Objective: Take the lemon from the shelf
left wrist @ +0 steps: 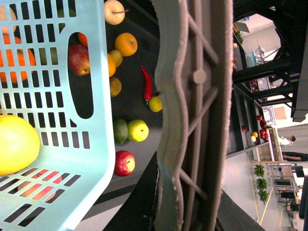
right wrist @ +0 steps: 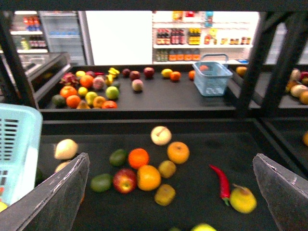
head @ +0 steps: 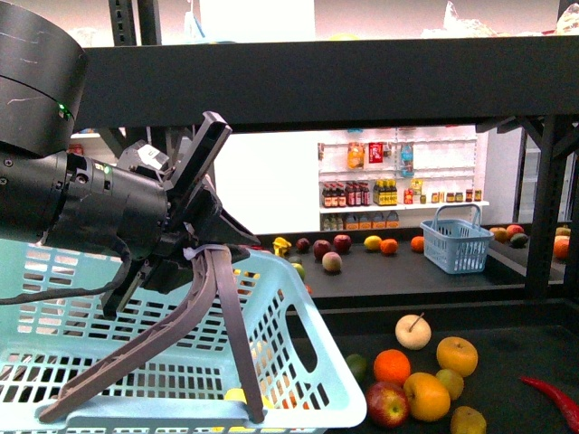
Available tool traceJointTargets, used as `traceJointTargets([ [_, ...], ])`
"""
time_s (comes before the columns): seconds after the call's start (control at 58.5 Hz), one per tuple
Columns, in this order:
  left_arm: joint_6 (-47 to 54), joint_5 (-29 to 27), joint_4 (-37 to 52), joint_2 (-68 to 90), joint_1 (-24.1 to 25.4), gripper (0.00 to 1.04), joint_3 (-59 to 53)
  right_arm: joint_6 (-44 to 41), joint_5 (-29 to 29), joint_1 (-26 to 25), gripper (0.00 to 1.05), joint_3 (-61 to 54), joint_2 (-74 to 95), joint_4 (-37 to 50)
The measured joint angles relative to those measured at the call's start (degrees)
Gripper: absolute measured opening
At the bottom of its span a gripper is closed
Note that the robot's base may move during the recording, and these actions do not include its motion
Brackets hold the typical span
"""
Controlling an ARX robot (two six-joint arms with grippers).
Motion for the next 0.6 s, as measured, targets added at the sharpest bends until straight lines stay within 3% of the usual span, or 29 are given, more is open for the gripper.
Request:
traceJointTargets([
  [0.068,-0.02,0.02,0.0,0.0,0.0,0.13,0.0,0.15,-8.79,-5.25,0.88,-4.46,-10.91,-10.14],
  [0.205,-0.02,0.02,0.0,0.02,0.0,0.13,0.0,0.2,-15.15,-9.75,0.64,-13.73,-31.65,-25.11],
  [0.291,0.0,0.04,0.0,0.02,0.0,0.13,0.0,0.31,-13.77,-9.11,0.49,-17.9,-43.08,-28.52],
  [0.479,-0.24,0.0,0.0,0.02,0.0,0.13,0.0,0.35,-8.74,-4.22,0.16,-23.39,-48.83,-28.35],
  [0.53,-0.24,0.0,0.0,0.02,0.0,0.13,0.0,0.42,-3.91,-1.22,0.07,-23.93,-49.48,-28.52],
  [0.598,-0.24,0.02,0.0,0.02,0.0,0.13,0.0,0.39,-0.55,3.52,0.07,-24.28,-50.29,-28.55],
])
